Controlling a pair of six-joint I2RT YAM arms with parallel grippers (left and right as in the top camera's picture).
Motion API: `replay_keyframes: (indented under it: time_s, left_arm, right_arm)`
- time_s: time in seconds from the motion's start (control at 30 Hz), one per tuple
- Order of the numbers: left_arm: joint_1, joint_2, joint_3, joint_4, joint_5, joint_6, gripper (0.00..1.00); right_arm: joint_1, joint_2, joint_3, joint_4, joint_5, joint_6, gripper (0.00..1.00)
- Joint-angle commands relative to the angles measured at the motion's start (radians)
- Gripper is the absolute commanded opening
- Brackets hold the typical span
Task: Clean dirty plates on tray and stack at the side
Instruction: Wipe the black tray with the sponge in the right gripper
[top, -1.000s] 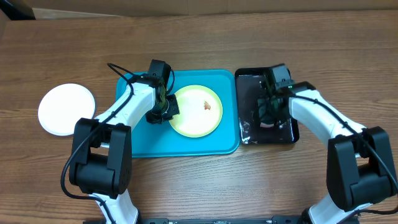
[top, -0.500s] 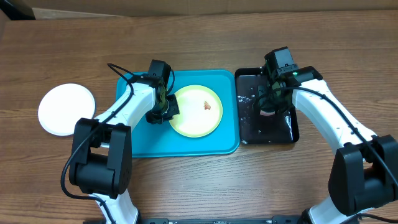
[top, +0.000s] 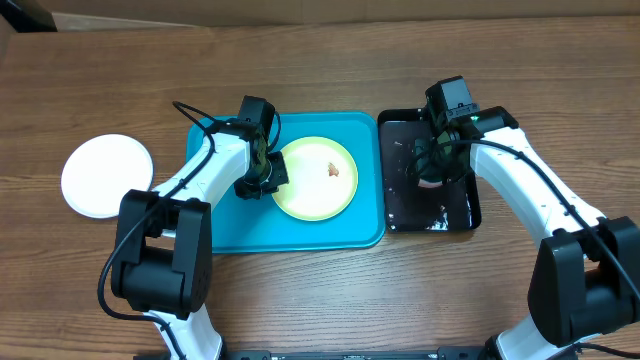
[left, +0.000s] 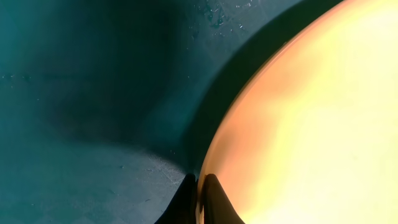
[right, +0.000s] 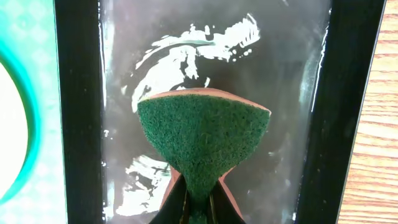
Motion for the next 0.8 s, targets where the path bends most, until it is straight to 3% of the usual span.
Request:
replay_keyframes:
  time_s: [0.0,0.57,0.77]
  left_arm:
    - [-0.009,0.018,-0.026,0.000,-0.007,-0.018,0.04]
    - [-0.014,0.018,-0.026,0.003,-0.011,-0.018,0.04]
    - [-0.014,0.018,-0.026,0.003,-0.011,-0.003,0.04]
  right_arm:
    - [0.004,-0.023,0.026,-0.009,0.011,0.000,0.04]
    - [0.004,-0.022,0.046,-0.045,0.008,0.026,0.04]
    - [0.004,-0.024,0.209,-0.226,0.007,0.019,0.04]
